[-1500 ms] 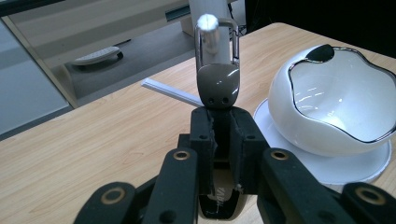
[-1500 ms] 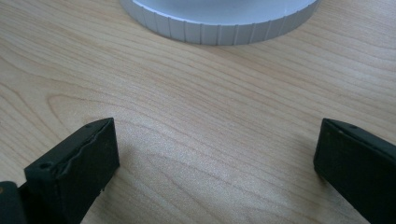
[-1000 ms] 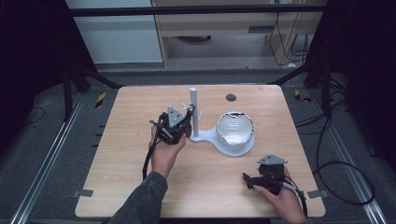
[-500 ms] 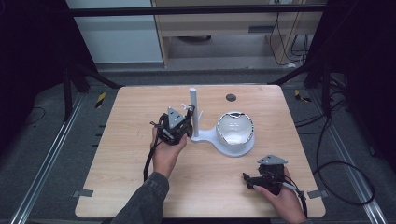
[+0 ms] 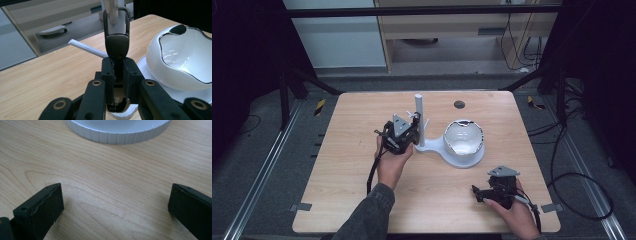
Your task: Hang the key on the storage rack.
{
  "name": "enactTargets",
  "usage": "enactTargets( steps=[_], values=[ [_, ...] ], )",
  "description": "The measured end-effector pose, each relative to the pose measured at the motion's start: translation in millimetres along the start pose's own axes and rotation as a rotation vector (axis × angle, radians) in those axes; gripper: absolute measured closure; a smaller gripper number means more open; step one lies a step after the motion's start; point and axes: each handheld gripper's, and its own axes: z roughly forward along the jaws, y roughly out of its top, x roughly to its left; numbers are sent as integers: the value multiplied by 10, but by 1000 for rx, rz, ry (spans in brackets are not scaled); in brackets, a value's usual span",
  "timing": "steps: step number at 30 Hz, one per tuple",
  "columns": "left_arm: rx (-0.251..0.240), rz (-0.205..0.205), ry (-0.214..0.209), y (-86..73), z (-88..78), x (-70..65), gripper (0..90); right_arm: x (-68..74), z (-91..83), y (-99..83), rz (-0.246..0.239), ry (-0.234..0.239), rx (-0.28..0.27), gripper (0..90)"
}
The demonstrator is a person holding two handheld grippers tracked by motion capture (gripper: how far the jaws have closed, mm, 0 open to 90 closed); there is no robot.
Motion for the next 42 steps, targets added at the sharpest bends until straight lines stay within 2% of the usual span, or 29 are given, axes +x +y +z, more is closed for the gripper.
enactTargets(
  steps=[10,31,42],
  values=[
    [-9,-9,-6,0,72,-6,796,0,-1,0,0,1,1,4],
    [-10,-12,-9,-9,110,-4,785,-2,0,0,-2,0,0,4],
    [-20,-15,-7,-19,82,-13,733,-2,0,0,-2,0,0,4]
  ],
)
